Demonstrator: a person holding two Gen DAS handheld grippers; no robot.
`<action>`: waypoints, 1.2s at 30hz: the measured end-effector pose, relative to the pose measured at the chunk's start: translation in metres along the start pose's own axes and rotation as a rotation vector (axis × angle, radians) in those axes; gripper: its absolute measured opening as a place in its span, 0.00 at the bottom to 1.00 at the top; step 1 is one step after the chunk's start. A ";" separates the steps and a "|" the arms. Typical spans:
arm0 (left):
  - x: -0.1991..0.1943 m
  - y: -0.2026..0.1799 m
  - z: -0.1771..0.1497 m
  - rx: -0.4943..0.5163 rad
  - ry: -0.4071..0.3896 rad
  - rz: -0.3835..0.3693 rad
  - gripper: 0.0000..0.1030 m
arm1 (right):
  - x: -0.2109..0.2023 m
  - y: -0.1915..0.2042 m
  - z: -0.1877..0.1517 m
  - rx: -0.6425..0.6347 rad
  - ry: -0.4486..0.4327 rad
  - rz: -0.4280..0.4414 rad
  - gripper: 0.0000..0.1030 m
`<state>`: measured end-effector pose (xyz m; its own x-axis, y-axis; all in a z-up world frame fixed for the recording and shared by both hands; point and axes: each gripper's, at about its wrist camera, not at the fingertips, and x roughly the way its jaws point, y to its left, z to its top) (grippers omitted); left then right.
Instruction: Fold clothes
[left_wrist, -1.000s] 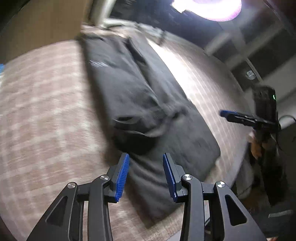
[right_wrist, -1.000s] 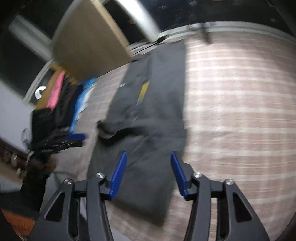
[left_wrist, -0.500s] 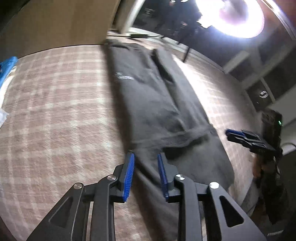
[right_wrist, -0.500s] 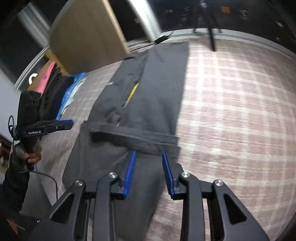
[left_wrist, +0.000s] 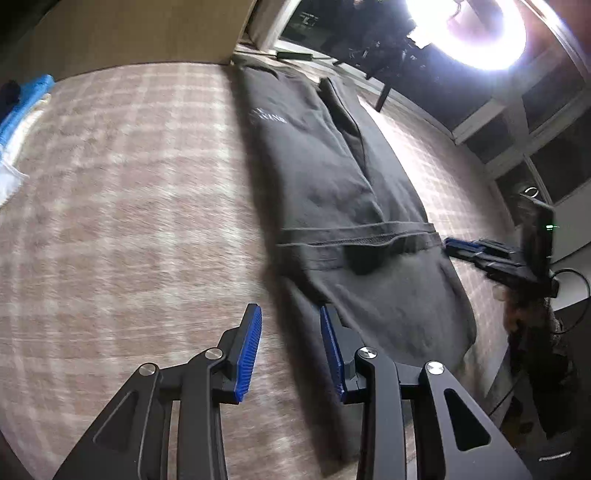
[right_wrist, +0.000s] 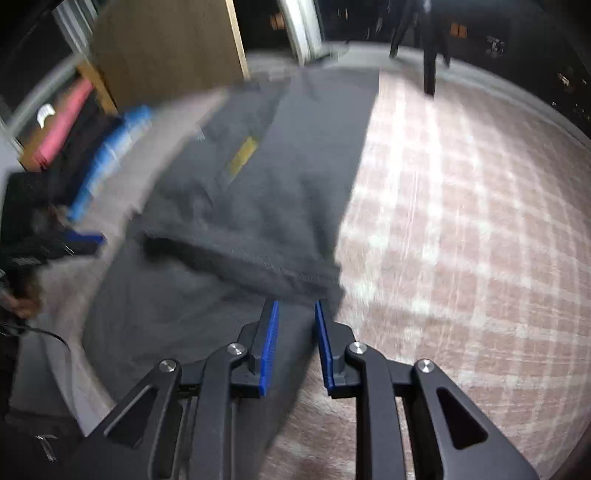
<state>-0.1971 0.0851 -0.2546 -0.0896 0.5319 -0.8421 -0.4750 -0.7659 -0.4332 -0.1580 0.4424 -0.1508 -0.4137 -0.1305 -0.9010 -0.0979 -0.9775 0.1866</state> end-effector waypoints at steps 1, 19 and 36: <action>0.004 -0.003 0.002 0.000 0.016 0.004 0.29 | 0.007 0.000 0.001 -0.006 0.037 -0.018 0.20; -0.041 -0.017 0.158 0.146 -0.079 0.158 0.38 | -0.081 -0.021 0.128 -0.023 -0.259 -0.094 0.45; 0.101 0.029 0.273 0.092 0.002 0.200 0.43 | 0.089 -0.095 0.238 0.069 -0.125 -0.064 0.45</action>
